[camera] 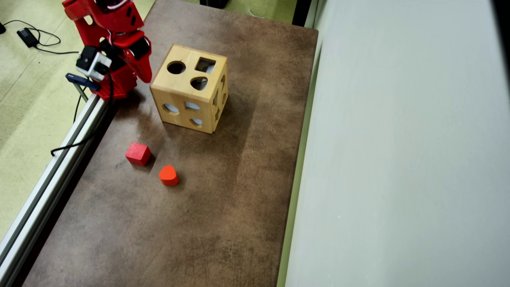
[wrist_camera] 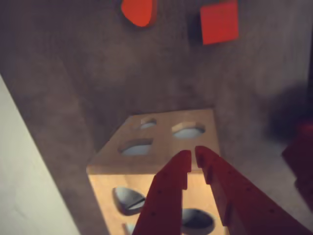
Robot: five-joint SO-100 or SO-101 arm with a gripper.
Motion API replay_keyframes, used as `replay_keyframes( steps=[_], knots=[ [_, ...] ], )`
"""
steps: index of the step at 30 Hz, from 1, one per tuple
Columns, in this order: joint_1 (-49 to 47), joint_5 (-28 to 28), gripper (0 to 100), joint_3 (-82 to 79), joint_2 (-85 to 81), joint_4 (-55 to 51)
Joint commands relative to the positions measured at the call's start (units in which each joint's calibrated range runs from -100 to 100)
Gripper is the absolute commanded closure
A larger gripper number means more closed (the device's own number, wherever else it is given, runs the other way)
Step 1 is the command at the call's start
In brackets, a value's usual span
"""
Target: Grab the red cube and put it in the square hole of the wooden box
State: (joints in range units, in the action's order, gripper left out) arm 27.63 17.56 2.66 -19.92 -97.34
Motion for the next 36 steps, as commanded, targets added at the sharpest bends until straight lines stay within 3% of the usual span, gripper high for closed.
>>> replay_keyframes(
  steps=[1,8,16,21,30,36],
  knots=[
    [4.61,6.06,97,1.27,0.0,0.15],
    [11.6,15.58,97,-12.14,-0.76,3.21],
    [15.31,18.46,97,-35.22,-0.93,29.1],
    [15.68,20.27,97,-47.83,-1.02,39.56],
    [15.61,19.54,97,-52.4,-0.17,43.58],
    [15.38,13.38,97,-51.32,-0.08,42.69]
  ],
)
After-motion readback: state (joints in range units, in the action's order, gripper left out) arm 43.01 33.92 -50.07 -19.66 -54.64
